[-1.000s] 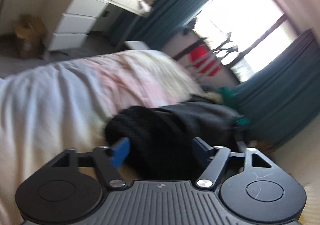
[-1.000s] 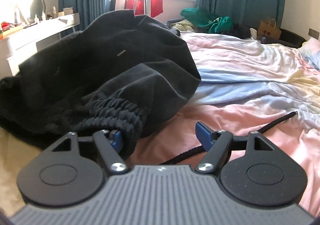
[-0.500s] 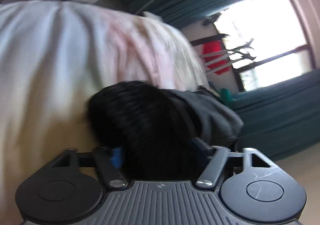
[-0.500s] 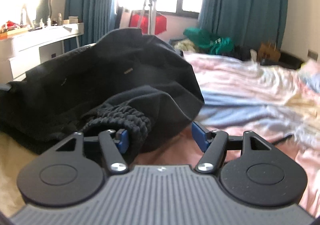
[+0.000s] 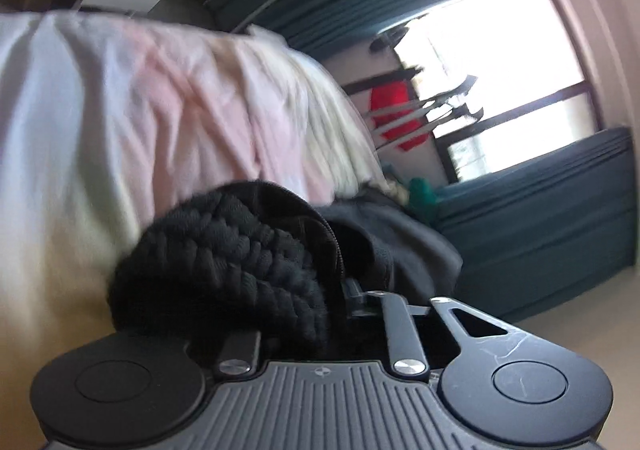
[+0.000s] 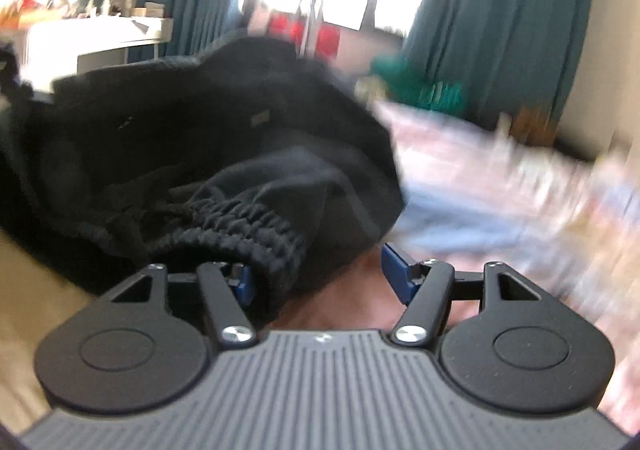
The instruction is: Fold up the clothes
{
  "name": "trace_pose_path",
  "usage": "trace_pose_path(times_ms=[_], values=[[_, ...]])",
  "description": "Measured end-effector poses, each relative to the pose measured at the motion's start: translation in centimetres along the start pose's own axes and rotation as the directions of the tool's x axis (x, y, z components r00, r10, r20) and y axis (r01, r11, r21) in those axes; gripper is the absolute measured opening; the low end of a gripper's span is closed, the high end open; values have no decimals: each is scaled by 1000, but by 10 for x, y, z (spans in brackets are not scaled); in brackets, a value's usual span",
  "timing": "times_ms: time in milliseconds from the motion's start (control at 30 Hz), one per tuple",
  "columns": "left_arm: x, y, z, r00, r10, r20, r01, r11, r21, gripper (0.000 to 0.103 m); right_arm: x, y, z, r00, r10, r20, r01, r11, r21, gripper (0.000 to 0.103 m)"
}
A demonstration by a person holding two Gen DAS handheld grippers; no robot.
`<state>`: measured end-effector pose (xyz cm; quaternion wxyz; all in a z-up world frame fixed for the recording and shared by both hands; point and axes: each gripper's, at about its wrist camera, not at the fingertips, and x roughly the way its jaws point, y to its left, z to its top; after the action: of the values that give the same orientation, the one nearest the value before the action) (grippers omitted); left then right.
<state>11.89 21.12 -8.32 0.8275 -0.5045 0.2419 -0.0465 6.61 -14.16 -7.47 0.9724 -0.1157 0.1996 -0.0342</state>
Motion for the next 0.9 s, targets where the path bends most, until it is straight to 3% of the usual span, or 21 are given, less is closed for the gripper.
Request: trace_pose_path(times_ms=[67, 167, 300, 400, 467, 500, 567, 600, 633, 700, 767, 800, 900], values=[[-13, -4, 7, 994, -79, 69, 79, 997, 0, 14, -5, 5, 1, 999, -12, 36, 13, 999, -39, 65], [-34, -2, 15, 964, -202, 174, 214, 975, -53, 9, -11, 10, 2, 997, -19, 72, 24, 997, -74, 65], [-33, 8, 22, 968, -134, 211, 156, 984, -91, 9, -2, 4, -3, 999, 24, -35, -24, 1000, 6, 66], [-14, 26, 19, 982, 48, 182, -24, 991, -133, 9, -1, 6, -9, 995, 36, -97, -32, 999, 40, 64], [-1, 37, 16, 983, 115, 144, -91, 982, -164, 11, -3, 9, -12, 992, 67, -103, -62, 997, 48, 40], [3, 42, 15, 982, 139, 128, -116, 978, -174, 13, -4, 12, -13, 992, 81, -101, -77, 996, 41, 33], [0, 46, 13, 978, 162, 127, -139, 975, -175, 33, -5, 19, -14, 990, 100, -97, -99, 995, 12, 13], [1, 47, 15, 976, 175, 127, -152, 973, -174, 47, -5, 22, -14, 990, 106, -98, -106, 994, 5, 12], [3, 47, 16, 977, 174, 119, -153, 973, -171, 48, -4, 22, -14, 989, 109, -100, -109, 994, 9, 12], [11, 47, 18, 988, 127, 85, -110, 978, -175, 45, -2, 17, -14, 987, 130, -94, -125, 991, 52, 11], [15, 42, 20, 994, 97, 54, -87, 983, -161, 27, -3, 9, -13, 982, 175, -76, -163, 977, 138, 10], [17, 36, 22, 994, 96, 61, -86, 986, -144, 11, -4, 5, -12, 978, 200, -64, -185, 966, 183, 10], [18, 10, 41, 989, 94, 110, -88, 994, -62, 8, -12, -3, -10, 966, 255, -39, -235, 934, 270, 10]])
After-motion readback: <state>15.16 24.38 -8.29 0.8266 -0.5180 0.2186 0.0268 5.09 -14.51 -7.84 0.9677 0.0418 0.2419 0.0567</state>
